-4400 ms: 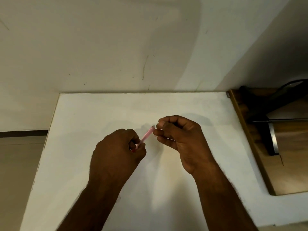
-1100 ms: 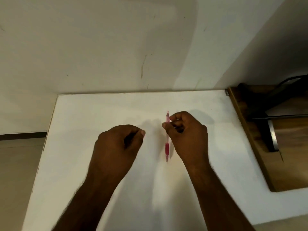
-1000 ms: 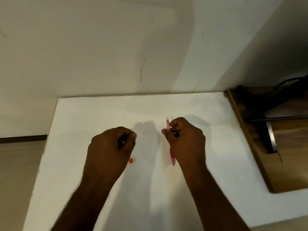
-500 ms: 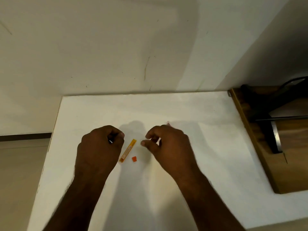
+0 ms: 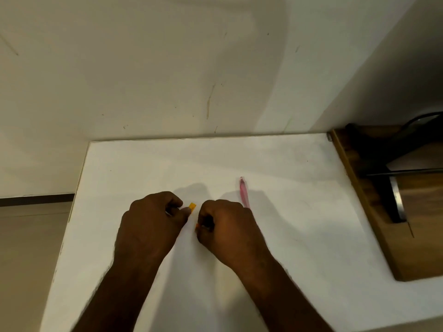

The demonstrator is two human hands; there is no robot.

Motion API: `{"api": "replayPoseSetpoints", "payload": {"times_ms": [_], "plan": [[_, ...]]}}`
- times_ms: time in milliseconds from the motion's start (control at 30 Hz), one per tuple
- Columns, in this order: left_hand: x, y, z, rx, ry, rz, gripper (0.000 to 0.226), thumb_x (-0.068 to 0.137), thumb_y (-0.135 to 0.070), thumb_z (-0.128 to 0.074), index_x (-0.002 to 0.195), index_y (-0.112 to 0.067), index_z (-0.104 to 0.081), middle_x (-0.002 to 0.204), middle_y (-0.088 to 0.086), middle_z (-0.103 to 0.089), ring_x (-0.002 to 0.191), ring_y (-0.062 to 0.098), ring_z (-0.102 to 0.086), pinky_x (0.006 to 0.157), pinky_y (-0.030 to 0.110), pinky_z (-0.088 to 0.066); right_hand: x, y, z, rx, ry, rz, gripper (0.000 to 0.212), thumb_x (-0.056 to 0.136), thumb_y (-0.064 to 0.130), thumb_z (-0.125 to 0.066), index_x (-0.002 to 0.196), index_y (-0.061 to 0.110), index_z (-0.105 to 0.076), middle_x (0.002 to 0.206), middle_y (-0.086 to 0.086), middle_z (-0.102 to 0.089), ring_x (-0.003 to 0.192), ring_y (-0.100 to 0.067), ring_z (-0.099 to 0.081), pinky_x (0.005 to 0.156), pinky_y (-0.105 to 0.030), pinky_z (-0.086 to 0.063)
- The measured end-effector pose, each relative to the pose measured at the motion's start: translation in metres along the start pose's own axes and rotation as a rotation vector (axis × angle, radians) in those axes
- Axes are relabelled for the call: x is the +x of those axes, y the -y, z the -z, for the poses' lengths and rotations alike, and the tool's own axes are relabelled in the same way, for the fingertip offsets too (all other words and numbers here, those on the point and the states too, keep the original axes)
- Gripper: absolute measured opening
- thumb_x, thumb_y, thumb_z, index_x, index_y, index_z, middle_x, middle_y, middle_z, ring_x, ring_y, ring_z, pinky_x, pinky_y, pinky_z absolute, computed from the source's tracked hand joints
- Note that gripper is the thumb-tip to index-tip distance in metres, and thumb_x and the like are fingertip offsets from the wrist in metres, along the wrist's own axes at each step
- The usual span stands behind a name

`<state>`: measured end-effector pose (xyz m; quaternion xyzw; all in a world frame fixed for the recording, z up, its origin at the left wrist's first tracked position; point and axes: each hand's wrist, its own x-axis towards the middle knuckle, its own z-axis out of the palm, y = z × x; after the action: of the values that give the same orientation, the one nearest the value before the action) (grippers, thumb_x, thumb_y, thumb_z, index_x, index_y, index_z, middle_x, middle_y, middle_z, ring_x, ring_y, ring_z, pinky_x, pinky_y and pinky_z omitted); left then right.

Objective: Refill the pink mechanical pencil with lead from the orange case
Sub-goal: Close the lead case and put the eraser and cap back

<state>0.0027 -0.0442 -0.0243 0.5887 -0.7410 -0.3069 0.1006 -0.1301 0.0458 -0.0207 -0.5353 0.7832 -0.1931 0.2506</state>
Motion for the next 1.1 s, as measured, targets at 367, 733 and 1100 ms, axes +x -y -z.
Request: {"api": "replayPoseSetpoints", "payload": {"times_ms": [367,733,1100], "plan": [[-0.006,-0.016,-0.005,0.090,0.026,-0.117,0.009,0.074,-0.035,-0.077,0.082,-0.032,-0.073,0.071,-0.013,-0.064,0.066,0.004,-0.057,0.054,0.017,-0.036,0.008,-0.020,0.028,0.957,-0.251,-0.334,0.007,0.082,0.009,-0.081,0.084,0.011,-0.074,0.079,-0.007,-0.079,0.074,-0.020,-0.077,0.074,-0.037,-0.064],[-0.021,-0.039,0.000,-0.142,-0.166,-0.376,0.013,0.072,-0.031,-0.071,0.084,-0.026,-0.073,0.074,-0.012,-0.063,0.068,0.008,-0.058,0.063,0.037,-0.053,0.007,-0.013,0.034,1.267,-0.187,-0.390,0.007,0.085,0.008,-0.079,0.091,0.012,-0.080,0.089,-0.012,-0.081,0.084,-0.026,-0.079,0.071,-0.026,-0.060],[-0.021,-0.039,0.001,-0.122,-0.197,-0.408,0.010,0.071,-0.020,-0.077,0.080,-0.021,-0.073,0.074,-0.006,-0.065,0.069,0.016,-0.061,0.061,0.038,-0.052,0.007,-0.014,0.032,1.125,-0.217,-0.318,0.008,0.086,0.006,-0.078,0.093,0.009,-0.079,0.085,-0.012,-0.080,0.080,-0.026,-0.079,0.071,-0.029,-0.061]]}}
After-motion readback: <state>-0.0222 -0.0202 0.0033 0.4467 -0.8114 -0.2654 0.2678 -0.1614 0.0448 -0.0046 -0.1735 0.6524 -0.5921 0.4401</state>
